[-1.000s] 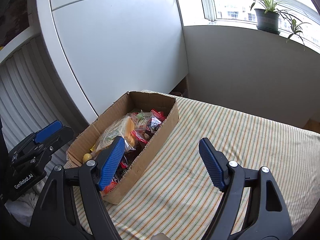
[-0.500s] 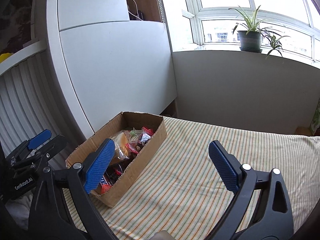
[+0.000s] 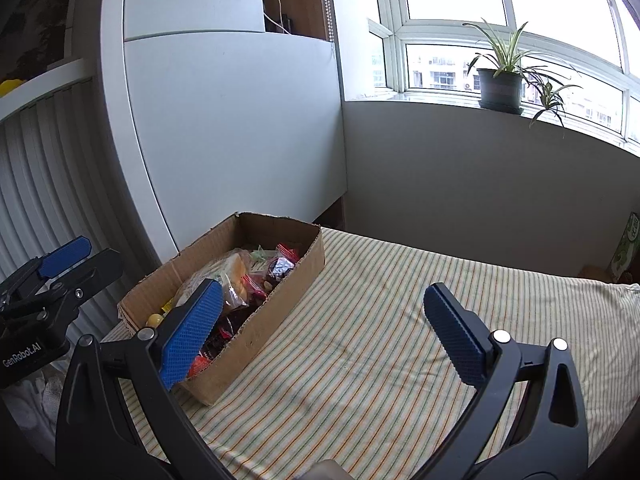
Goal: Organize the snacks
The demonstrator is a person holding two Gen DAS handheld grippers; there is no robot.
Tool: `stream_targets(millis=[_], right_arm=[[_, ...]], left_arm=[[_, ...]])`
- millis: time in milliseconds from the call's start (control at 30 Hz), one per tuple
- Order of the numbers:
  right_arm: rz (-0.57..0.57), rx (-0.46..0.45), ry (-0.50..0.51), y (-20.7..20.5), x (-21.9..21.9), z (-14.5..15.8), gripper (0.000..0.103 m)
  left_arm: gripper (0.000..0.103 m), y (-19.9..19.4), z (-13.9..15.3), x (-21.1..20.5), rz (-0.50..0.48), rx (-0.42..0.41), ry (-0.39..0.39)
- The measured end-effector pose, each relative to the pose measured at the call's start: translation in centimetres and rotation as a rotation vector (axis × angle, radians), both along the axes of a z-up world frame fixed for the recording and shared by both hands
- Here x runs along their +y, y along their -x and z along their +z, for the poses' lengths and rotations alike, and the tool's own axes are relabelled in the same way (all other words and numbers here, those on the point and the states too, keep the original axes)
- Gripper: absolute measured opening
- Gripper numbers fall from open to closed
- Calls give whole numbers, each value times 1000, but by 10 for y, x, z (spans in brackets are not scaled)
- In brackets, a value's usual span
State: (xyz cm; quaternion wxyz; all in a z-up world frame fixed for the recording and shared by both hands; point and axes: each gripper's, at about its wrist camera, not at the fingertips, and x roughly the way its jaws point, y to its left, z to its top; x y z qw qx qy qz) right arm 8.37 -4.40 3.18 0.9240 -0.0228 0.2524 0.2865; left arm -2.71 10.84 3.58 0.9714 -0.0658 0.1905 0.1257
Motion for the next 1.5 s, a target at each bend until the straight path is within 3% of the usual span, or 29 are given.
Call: stream_targets(millis=[1500], right_arm=[[9,8,32,-5,-5,-7,102]], left_arm=[[81,-1,-3,-2,8,17,-12]])
